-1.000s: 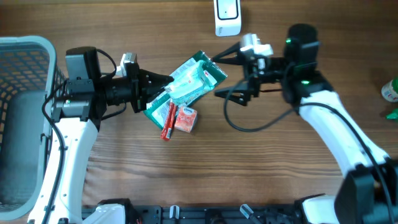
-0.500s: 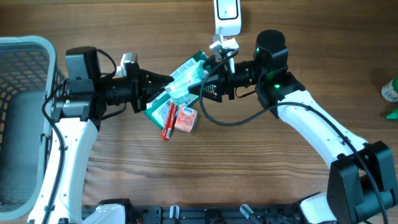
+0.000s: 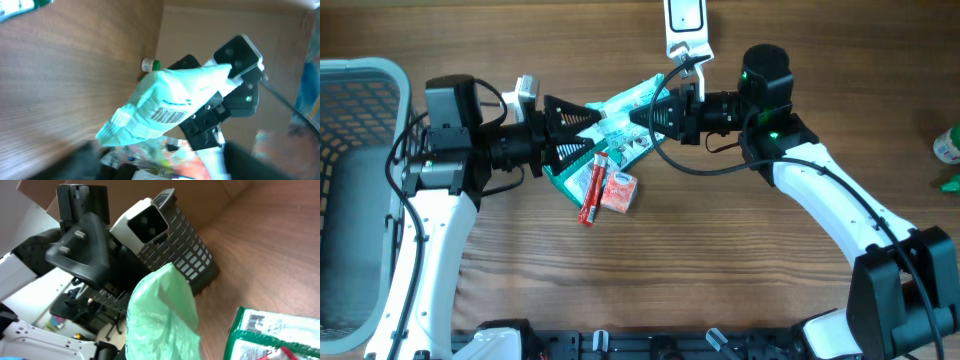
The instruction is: Scan the item barcode
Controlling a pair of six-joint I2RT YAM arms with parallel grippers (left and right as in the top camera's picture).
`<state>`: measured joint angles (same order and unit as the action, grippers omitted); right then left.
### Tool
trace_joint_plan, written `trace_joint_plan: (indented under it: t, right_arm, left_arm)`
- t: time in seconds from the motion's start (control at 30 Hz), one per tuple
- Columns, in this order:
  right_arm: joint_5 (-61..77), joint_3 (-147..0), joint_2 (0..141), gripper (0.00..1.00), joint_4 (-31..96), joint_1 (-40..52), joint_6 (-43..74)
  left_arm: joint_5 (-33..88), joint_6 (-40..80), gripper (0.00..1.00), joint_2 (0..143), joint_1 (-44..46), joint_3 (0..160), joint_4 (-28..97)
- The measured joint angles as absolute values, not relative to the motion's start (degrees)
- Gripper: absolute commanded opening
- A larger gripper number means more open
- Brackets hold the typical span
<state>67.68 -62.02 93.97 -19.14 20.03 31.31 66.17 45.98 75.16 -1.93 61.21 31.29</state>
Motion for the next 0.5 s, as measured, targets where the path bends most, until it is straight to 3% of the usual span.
trace_joint_plan:
  t: [0.1,0.2,0.23,0.37,0.5]
  right_arm:
    - [69.84,-62.02,94.0,0.05,-12.71,18.37,31.9]
    - [68.99,-62.26,93.51,0.05,2.44,14.85,27.57]
    - [64.49,-62.46,92.47,0.05,13.67,13.76,23.33]
    - [51.68,-62.02,83.15,0.04,33.04,13.52,11.55]
    - [48.93,-62.04,71.55,0.05,42.98,13.56,2.98]
  left_arm:
    - [62.52,34.52,1.0,75.09,-1.93,61.41,38.06]
    - [42.13,30.11,1.0,74.83,0.69,61.25,53.28]
    - [34.81,29.41,1.0,74.32,2.92,61.14,55.53]
    - [9.13,31.59,1.0,63.42,17.3,61.1,62.74]
    - [-3.42,35.75,1.0,51.11,24.08,61.1,68.34]
